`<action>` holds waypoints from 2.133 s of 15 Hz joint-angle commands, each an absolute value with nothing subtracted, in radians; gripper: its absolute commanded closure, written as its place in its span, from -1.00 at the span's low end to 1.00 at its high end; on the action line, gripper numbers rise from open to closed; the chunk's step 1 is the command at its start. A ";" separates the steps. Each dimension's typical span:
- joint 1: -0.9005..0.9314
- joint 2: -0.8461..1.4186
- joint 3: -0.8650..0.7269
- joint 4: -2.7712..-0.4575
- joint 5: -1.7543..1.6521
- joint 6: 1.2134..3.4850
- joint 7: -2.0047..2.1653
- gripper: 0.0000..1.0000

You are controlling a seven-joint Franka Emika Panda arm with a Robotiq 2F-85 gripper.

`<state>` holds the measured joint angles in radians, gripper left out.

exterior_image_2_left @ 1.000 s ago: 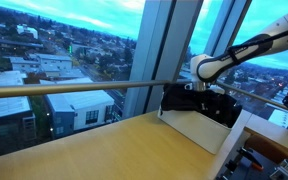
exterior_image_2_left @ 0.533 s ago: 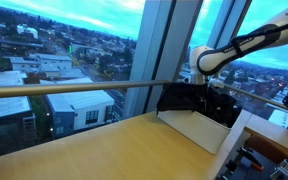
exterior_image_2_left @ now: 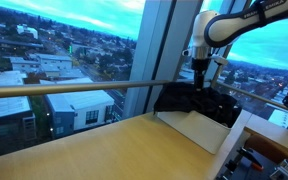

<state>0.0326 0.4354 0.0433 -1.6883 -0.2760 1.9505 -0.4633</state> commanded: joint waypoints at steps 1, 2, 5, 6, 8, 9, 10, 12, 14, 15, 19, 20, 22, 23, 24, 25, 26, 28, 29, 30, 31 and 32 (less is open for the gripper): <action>0.048 0.370 0.057 -1.720 -0.293 1.947 -0.436 -1.00; 0.051 0.363 0.059 -1.723 -0.292 1.949 -0.434 -1.00; 0.057 0.354 0.063 -1.732 -0.288 1.953 -0.410 -1.00; 0.050 0.381 0.064 -1.702 -0.279 1.946 -0.431 -1.00; 0.052 0.379 0.065 -1.707 -0.279 1.946 -0.423 -1.00; 0.052 0.379 0.065 -1.708 -0.279 1.946 -0.422 -1.00; 0.052 0.379 0.065 -1.708 -0.279 1.946 -0.422 -1.00; 0.052 0.379 0.065 -1.708 -0.279 1.946 -0.422 -1.00; 0.052 0.379 0.065 -1.708 -0.279 1.946 -0.422 -1.00; 0.052 0.379 0.065 -1.708 -0.279 1.946 -0.422 -1.00; 0.052 0.379 0.065 -1.708 -0.279 1.946 -0.422 -1.00; 0.052 0.379 0.065 -1.708 -0.279 1.946 -0.422 -1.00; 0.052 0.379 0.065 -1.708 -0.279 1.946 -0.422 -1.00; 0.052 0.379 0.065 -1.708 -0.279 1.946 -0.422 -1.00; 0.052 0.379 0.065 -1.708 -0.279 1.946 -0.422 -1.00; 0.052 0.379 0.065 -1.708 -0.279 1.946 -0.422 -1.00; 0.052 0.379 0.065 -1.708 -0.279 1.946 -0.422 -1.00; 0.052 0.379 0.065 -1.708 -0.279 1.946 -0.422 -1.00; 0.052 0.379 0.065 -1.708 -0.279 1.946 -0.422 -1.00; 0.052 0.379 0.065 -1.708 -0.279 1.946 -0.422 -1.00; 0.052 0.379 0.065 -1.708 -0.279 1.946 -0.422 -1.00; 0.052 0.379 0.065 -1.708 -0.279 1.946 -0.422 -1.00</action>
